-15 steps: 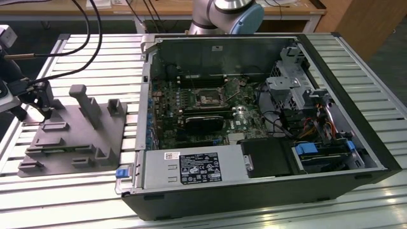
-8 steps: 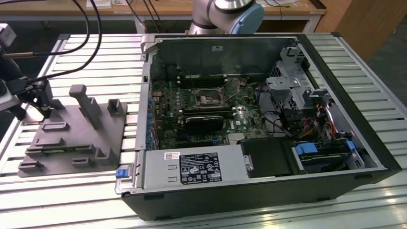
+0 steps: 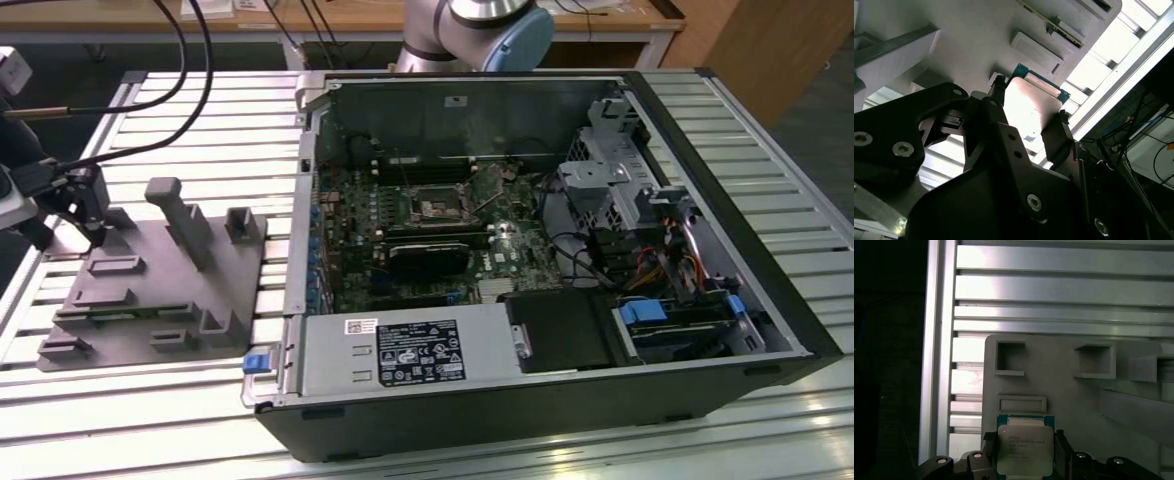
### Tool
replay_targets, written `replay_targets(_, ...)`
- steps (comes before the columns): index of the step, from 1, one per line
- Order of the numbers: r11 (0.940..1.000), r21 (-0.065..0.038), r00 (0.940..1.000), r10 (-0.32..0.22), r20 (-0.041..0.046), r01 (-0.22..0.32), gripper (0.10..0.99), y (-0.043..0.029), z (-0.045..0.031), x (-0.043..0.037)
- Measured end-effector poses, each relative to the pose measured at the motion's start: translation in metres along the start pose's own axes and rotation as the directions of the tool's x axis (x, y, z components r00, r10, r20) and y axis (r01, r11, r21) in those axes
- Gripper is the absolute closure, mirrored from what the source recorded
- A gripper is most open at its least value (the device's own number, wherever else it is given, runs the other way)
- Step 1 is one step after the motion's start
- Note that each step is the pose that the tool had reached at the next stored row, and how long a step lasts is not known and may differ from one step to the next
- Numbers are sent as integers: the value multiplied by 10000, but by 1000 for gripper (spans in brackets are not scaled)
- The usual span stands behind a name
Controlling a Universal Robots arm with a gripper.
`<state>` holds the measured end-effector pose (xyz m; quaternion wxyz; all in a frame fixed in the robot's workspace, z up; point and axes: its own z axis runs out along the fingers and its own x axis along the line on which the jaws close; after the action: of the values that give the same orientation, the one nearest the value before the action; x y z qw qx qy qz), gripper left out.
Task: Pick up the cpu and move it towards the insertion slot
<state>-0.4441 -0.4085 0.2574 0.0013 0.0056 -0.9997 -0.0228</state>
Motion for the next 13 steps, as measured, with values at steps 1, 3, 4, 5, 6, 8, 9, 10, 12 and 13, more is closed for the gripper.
replay_targets(1,10000,-1,10000,0,0,0,541,0,-3,0)
replay_targets(3,10000,0,10000,0,0,0,541,0,-8,0)
replay_targets(4,10000,0,10000,0,0,0,541,1,-12,0)
replay_targets(5,10000,-1,10000,0,0,0,541,1,-15,0)
replay_targets(6,10000,0,10000,0,0,0,541,1,-19,0)
replay_targets(8,10000,0,10000,0,0,0,541,1,-27,0)
replay_targets(9,10000,-1,10000,0,1,0,541,1,-29,0)
replay_targets(10,10000,-1,10000,0,1,0,541,1,-32,0)
replay_targets(12,10000,0,10000,0,0,0,541,2,-39,0)
replay_targets(13,10000,-1,10000,0,1,0,541,2,-42,0)
